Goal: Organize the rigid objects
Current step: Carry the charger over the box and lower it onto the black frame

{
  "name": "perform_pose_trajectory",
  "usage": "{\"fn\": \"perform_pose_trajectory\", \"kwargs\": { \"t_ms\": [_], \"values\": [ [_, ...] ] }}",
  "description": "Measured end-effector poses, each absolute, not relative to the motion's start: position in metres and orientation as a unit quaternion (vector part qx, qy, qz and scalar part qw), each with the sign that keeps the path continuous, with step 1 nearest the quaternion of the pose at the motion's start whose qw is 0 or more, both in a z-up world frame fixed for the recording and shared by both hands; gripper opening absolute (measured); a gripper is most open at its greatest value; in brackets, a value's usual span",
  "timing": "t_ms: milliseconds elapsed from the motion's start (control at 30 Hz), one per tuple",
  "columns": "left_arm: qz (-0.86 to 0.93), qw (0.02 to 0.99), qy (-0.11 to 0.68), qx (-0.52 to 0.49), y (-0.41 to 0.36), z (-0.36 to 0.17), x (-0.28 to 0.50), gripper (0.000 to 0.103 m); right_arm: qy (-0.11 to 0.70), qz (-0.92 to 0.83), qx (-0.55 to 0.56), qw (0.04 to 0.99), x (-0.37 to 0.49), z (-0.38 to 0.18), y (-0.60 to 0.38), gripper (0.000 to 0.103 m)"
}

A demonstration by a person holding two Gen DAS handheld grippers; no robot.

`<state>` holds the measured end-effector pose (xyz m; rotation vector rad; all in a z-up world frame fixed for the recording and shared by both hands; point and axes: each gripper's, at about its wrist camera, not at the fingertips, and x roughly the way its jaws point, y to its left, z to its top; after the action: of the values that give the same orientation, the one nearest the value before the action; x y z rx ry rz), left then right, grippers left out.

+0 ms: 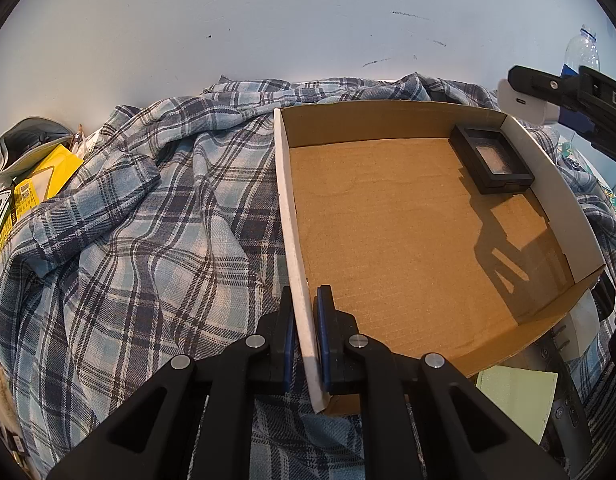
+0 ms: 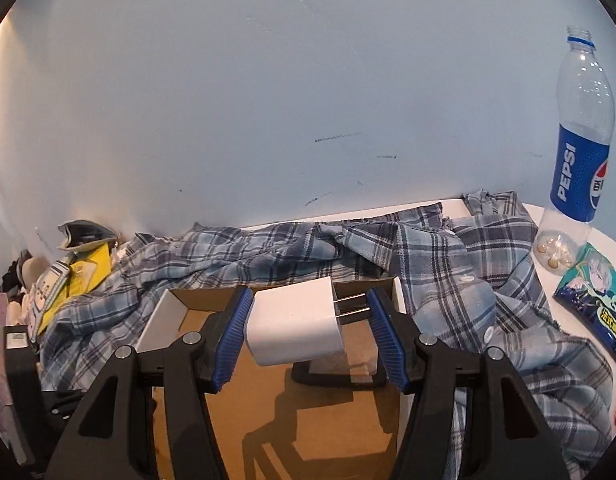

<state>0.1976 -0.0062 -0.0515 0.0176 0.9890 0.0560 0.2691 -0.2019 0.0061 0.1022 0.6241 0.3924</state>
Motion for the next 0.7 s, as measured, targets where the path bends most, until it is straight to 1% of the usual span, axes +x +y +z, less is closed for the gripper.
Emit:
{"fn": "perform_pose_trajectory", "kwargs": {
  "t_ms": [133, 433, 700],
  "values": [
    [0.027, 0.880, 0.474, 0.009, -0.006, -0.052, 0.198, 0.010, 0.296, 0.189, 0.044, 0.935, 0.273, 0.008, -0.200, 0.058],
    [0.027, 0.880, 0.475, 0.009, -0.006, -0.052, 0.198, 0.010, 0.315, 0.185, 0.065, 0.929, 0.286, -0.004, -0.207, 0.058],
    [0.027, 0.880, 0.475, 0.008, -0.006, -0.052, 0.198, 0.010, 0.329, 0.176, 0.039, 0.927, 0.290, -0.012, -0.198, 0.058]
  ]
}}
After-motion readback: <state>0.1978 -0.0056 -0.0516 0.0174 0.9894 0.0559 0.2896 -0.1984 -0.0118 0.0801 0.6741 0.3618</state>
